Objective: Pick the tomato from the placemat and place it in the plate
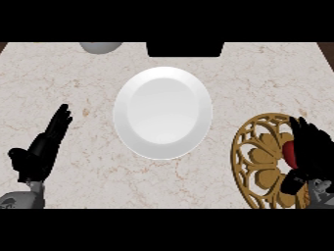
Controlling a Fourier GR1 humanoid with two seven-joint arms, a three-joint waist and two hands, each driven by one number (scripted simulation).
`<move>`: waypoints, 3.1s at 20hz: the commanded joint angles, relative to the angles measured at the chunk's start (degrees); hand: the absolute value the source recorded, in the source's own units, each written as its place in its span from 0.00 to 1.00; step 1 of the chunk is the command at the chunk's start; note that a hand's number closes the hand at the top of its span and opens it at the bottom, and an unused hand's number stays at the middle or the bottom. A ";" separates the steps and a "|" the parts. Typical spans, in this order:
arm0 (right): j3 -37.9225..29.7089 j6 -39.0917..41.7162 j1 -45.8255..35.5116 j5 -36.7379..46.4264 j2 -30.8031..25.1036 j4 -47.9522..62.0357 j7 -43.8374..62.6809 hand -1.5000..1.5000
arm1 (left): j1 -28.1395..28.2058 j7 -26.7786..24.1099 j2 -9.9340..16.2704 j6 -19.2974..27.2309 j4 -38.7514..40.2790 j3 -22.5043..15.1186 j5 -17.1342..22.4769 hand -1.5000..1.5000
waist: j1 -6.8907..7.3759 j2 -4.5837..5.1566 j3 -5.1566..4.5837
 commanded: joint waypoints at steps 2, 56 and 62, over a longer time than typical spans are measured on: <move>-2.31 2.06 -4.11 2.99 2.99 5.02 -1.01 0.00 | 0.27 -1.92 -2.04 -0.39 2.01 0.09 -2.58 0.50 | 0.01 0.01 -0.01; 27.28 -7.47 -6.69 37.65 25.27 -27.60 19.68 1.00 | -1.12 4.30 -4.38 -1.48 -3.89 2.62 -4.78 0.50 | 0.94 0.20 -0.06; 16.52 -12.22 -21.57 22.48 25.30 -14.03 19.53 1.00 | -0.70 2.87 -2.47 -3.99 -1.70 4.83 -3.18 0.50 | 1.41 0.30 -0.05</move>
